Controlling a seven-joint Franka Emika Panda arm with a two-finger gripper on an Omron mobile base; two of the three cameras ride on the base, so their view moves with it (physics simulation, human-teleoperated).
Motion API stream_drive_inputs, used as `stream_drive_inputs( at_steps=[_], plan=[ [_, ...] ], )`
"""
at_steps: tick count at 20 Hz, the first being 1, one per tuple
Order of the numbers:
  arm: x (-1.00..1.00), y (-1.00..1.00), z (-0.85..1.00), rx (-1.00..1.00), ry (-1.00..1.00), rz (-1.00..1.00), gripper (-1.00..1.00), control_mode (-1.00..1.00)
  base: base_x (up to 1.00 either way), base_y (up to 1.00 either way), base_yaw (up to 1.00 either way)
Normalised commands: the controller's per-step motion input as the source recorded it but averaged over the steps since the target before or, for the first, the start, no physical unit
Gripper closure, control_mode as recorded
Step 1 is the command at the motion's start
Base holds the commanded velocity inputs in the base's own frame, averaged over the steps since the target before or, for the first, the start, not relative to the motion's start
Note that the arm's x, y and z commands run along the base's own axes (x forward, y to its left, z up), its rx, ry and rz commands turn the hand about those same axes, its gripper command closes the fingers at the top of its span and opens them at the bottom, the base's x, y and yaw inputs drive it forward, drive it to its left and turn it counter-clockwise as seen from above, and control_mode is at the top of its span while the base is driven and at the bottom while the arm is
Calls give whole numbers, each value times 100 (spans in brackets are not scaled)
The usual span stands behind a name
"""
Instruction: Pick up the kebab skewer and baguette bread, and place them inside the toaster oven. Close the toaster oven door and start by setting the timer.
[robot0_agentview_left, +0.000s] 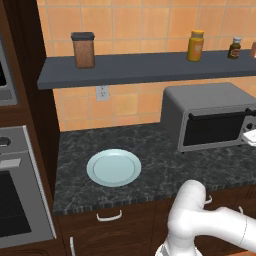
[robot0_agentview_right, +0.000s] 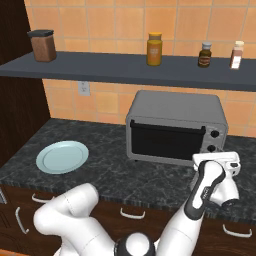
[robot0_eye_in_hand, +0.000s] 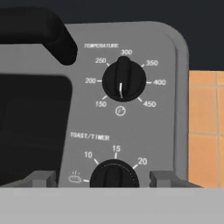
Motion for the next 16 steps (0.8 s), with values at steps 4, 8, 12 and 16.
stream_drive_inputs(
  at_steps=[4, 8, 12, 16],
  plan=[
    [7, -9, -12, 0, 0, 0, -100, -100, 0, 0, 0],
    [5, 2, -11, -1, -2, 0, -100, -100, 0, 0, 0],
    [4, 12, -5, -3, -3, 0, -100, -100, 0, 0, 0],
    [14, 5, -4, -3, -3, 0, -100, -100, 0, 0, 0]
  ],
)
